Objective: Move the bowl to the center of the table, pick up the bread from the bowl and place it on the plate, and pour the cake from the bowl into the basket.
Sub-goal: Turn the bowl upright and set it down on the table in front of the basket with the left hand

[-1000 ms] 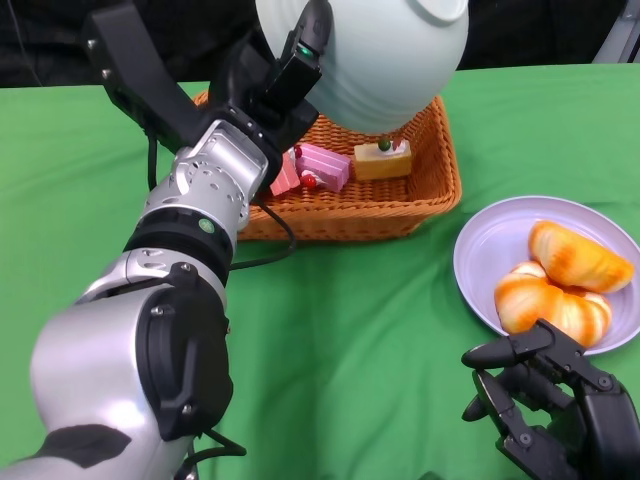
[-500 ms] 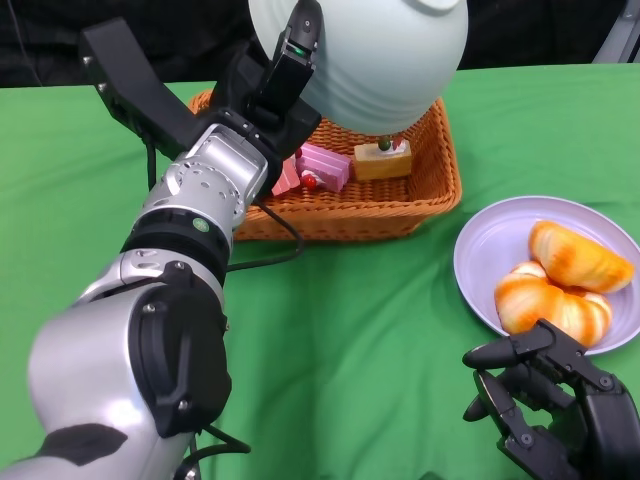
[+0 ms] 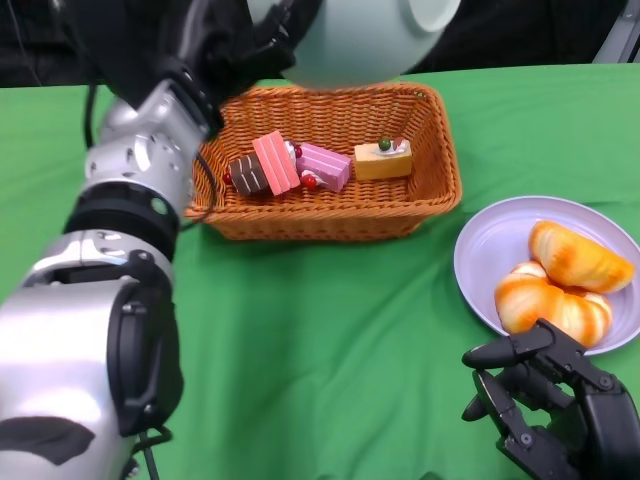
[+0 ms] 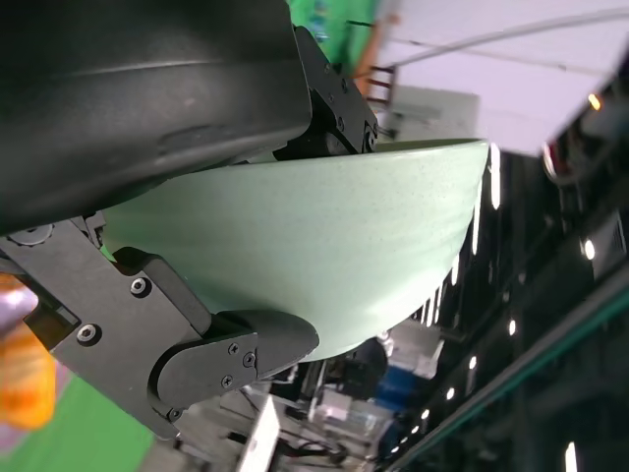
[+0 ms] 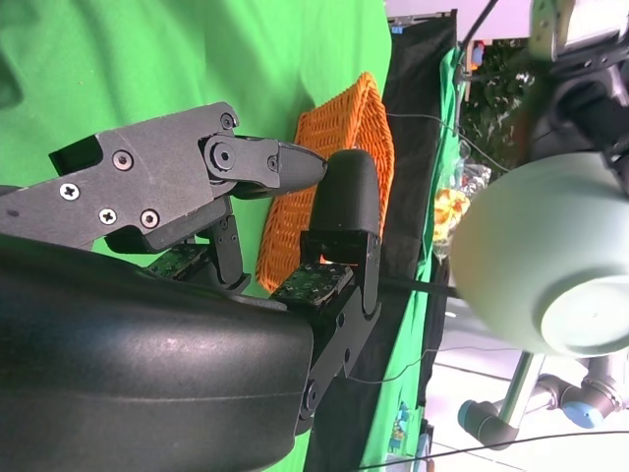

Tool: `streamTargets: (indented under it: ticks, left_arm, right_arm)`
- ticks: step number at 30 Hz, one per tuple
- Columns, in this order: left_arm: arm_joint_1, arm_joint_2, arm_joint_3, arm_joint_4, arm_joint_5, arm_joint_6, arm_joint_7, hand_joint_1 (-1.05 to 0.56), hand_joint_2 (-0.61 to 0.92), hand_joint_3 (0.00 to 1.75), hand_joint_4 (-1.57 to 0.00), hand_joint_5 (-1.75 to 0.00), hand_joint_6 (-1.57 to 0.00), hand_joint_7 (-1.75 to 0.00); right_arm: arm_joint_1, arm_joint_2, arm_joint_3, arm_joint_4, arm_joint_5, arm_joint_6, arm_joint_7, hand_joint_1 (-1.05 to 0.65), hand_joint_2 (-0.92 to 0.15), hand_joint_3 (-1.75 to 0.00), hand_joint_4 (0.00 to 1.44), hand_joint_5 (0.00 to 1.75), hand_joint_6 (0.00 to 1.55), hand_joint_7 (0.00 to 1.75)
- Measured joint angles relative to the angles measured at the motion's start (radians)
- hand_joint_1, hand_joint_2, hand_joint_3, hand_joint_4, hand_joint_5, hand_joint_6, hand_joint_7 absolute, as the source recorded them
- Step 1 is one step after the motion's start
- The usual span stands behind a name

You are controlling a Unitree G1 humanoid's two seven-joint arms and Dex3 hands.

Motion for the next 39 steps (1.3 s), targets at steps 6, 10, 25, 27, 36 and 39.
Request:
streamTargets:
  ticks: [6,10,25,27,36,39]
  left_arm:
    - [0.082,0.031,-0.091,-0.119,0.070,-0.218,-0.093,-0.17,0.45,1.26,-0.83,-1.75,-0.74,-1.61]
    - [0.186,0.041,-0.149,-0.191,0.129,-0.428,-0.112,-0.15,0.52,1.23,-0.83,-1.75,-0.73,-1.57]
    - [0.486,0.196,-0.201,-0.263,0.540,-1.252,0.195,-0.09,0.46,1.23,-0.87,-1.68,-0.82,-1.40]
    - [0.503,0.205,-0.183,-0.256,0.613,-1.318,0.248,-0.11,0.48,1.20,-0.88,-1.68,-0.82,-1.39]
    - [0.640,0.242,-0.089,-0.290,0.840,-1.467,0.418,-0.04,0.29,1.38,-0.85,-1.73,-0.85,-1.32]
    - [0.692,0.266,-0.081,-0.338,0.923,-1.470,0.497,-0.07,0.31,1.36,-0.85,-1.73,-0.83,-1.34]
  right_arm:
    - [-0.006,0.000,-0.003,0.000,-0.005,-0.003,-0.006,-0.14,-0.85,-0.46,0.70,1.47,0.64,1.20]
    - [-0.009,0.000,-0.004,0.000,-0.004,-0.006,-0.006,-0.13,-0.85,-0.45,0.71,1.47,0.63,1.20]
    - [-0.010,-0.013,-0.005,-0.004,0.046,-0.031,0.051,-0.16,-0.79,-0.57,0.72,1.46,0.66,1.22]
    - [-0.011,-0.013,-0.005,-0.006,0.052,-0.031,0.058,-0.16,-0.78,-0.58,0.72,1.46,0.67,1.22]
    - [-0.008,-0.012,-0.005,-0.036,0.101,-0.022,0.079,-0.16,-0.78,-0.61,0.72,1.48,0.68,1.21]
    - [-0.005,-0.012,-0.005,-0.041,0.101,-0.016,0.078,-0.16,-0.77,-0.61,0.73,1.48,0.69,1.21]
